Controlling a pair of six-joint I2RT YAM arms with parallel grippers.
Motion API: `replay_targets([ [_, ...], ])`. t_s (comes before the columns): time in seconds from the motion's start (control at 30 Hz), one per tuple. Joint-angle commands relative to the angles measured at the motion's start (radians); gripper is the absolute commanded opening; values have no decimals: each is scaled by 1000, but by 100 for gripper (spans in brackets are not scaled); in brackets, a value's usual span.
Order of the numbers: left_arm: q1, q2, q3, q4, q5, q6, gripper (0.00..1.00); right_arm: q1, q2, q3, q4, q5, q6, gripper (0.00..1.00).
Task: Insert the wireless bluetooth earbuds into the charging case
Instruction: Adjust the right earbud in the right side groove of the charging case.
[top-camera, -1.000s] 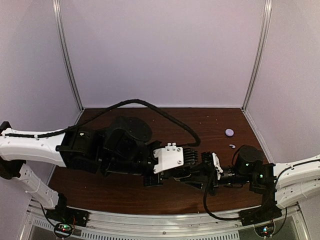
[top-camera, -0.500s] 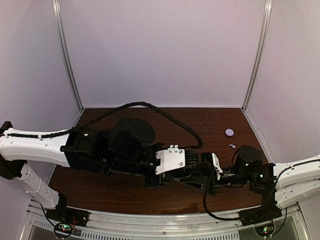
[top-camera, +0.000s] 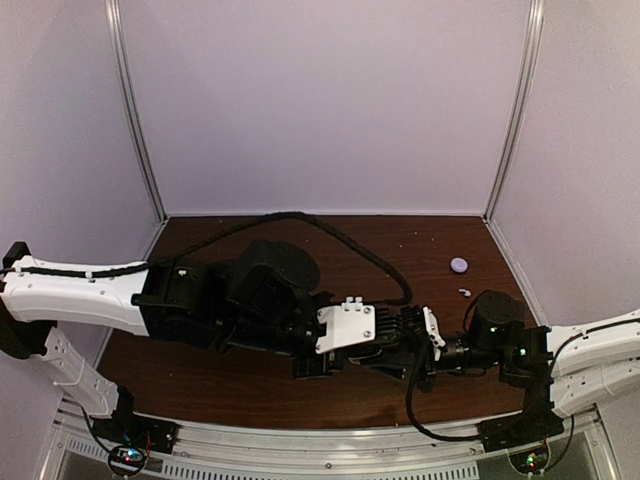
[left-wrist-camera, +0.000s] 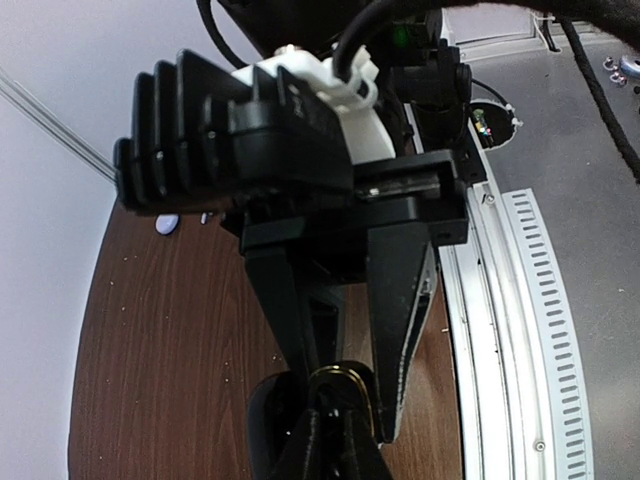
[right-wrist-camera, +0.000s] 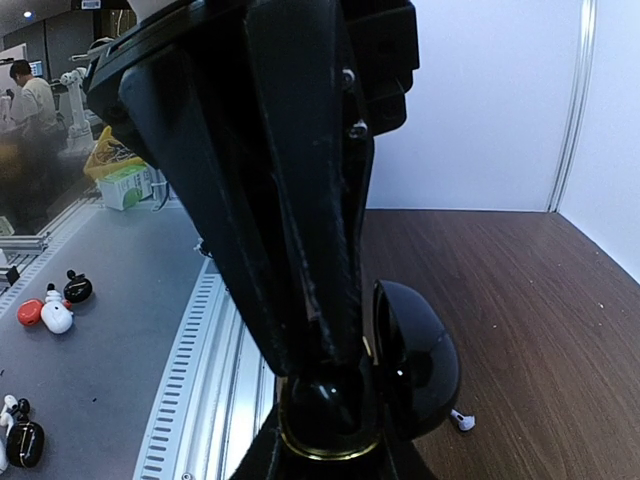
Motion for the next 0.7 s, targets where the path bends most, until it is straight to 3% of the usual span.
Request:
replay_targets([
  [0.0, 15, 11, 7, 30, 14, 12, 10, -2, -20, 30, 14, -16, -7, 0],
  [0.17, 15, -3, 31, 31, 25, 9, 11, -2, -30, 20, 12, -1, -9, 0],
  [0.4, 15, -97, 18, 79, 94, -8, 25, -2, -54, -1, 15, 31, 20, 0],
  [0.57, 31, -160, -37, 103, 15, -43, 44, -2, -62, -4, 14, 35, 34, 0],
  [0.67, 67, -215, -93, 162, 65, -87, 60, -2, -74, 0, 7, 35, 34, 0],
])
